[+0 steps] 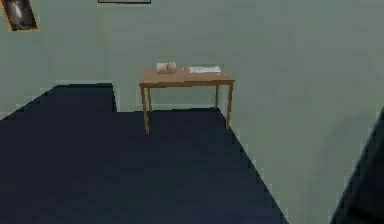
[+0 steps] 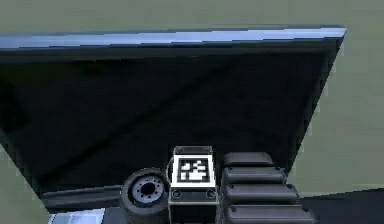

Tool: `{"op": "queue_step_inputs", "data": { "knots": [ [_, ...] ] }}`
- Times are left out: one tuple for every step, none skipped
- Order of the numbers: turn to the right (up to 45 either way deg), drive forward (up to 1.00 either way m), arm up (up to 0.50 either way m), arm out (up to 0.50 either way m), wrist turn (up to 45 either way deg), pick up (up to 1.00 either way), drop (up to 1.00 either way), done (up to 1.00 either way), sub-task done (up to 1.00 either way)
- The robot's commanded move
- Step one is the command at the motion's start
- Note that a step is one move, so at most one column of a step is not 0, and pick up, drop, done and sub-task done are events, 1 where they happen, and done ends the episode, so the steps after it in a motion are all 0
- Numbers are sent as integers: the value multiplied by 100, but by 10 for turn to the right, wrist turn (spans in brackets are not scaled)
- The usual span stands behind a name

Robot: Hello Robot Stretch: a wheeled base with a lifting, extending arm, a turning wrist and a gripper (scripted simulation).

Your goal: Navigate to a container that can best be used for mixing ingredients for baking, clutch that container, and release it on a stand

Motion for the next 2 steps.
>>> {"op": "queue_step_inputs", "data": {
  "knots": [
    [-60,0,0,0,0,0,0,0,0],
    [-30,0,0,0,0,0,0,0,0]
  ]
}}
